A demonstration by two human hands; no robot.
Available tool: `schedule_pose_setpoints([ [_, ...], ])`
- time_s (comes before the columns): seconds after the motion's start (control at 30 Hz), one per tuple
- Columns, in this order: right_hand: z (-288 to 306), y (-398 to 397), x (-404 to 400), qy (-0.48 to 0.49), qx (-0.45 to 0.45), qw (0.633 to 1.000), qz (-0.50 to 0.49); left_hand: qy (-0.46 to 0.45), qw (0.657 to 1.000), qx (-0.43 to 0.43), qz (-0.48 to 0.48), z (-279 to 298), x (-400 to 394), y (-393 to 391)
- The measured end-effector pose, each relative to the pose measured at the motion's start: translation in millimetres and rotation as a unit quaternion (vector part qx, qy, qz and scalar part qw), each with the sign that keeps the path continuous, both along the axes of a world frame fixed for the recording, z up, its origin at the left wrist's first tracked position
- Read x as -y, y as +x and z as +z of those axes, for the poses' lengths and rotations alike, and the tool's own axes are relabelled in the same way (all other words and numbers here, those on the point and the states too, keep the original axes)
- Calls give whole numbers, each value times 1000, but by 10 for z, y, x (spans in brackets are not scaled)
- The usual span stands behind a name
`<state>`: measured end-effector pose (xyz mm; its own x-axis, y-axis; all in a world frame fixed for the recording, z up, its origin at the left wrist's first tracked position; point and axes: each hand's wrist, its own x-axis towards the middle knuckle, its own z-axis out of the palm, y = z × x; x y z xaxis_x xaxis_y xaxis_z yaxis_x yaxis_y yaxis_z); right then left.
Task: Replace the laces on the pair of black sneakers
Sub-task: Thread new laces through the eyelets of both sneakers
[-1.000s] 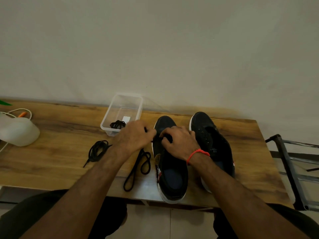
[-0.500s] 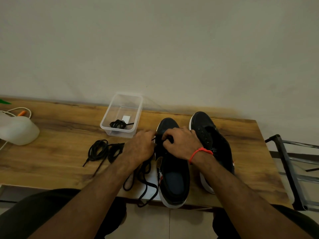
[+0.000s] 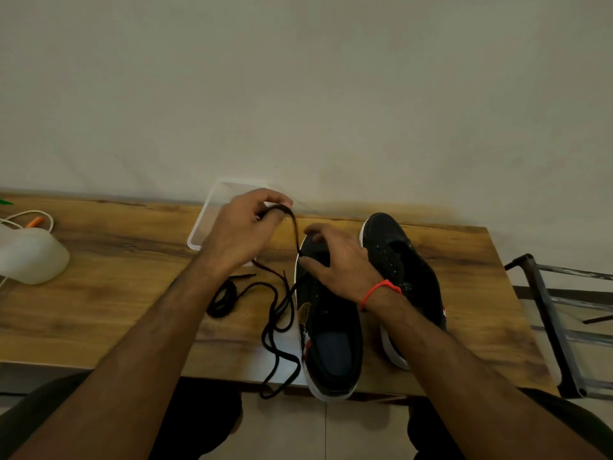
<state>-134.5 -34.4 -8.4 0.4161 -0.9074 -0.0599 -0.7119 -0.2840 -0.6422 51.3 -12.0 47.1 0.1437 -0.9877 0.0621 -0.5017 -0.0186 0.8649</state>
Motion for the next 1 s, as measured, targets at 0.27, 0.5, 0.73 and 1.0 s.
schedule_pose_setpoints([
  [0.27,169,-130,155,81,277,937,-195,97,994,47,-35,151,-51,108],
  [0.5,95,-257,245,83,247,929,-262,115,957,-252,81,420,-64,533],
  [0.73,134,-240,194,89,235,945,-208,125,964,-235,32,497,-106,546],
  [1.0,217,-71,3,-11,169,984,59,188,971,-96,-114,288,-100,2],
])
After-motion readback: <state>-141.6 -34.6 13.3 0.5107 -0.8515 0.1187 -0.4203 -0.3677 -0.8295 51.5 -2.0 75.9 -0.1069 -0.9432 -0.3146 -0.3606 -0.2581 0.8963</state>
